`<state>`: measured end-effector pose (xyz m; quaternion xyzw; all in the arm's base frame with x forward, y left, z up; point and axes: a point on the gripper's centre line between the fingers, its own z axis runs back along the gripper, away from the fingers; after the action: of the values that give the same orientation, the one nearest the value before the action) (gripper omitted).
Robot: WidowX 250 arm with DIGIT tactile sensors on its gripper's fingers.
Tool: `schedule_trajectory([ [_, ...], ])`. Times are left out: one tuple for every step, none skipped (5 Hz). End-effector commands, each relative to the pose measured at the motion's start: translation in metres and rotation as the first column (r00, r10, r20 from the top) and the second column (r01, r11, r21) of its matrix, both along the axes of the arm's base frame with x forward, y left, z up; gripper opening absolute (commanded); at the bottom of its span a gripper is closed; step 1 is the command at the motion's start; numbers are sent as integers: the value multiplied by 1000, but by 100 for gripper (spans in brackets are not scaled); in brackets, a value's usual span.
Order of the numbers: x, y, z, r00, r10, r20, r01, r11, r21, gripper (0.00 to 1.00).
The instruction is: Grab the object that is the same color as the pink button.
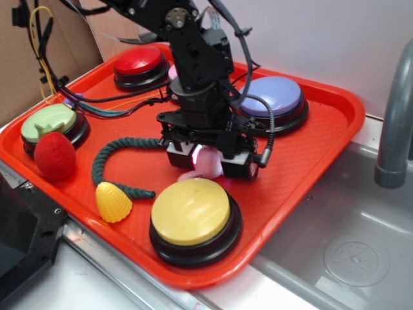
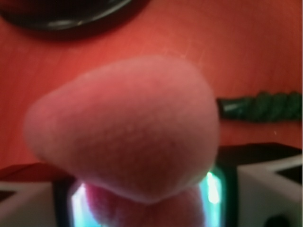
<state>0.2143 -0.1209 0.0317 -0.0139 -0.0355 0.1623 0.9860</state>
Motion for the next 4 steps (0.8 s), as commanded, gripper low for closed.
schedule_trajectory([
  [6,45,92,988,-133,72,136,990,-37,0],
  [5,71,118,985,-166,46,167,986,-11,0],
  [-2,101,144,989,-122,85,122,993,2,0],
  [-3,108,148,986,-119,115,124,992,-38,0],
])
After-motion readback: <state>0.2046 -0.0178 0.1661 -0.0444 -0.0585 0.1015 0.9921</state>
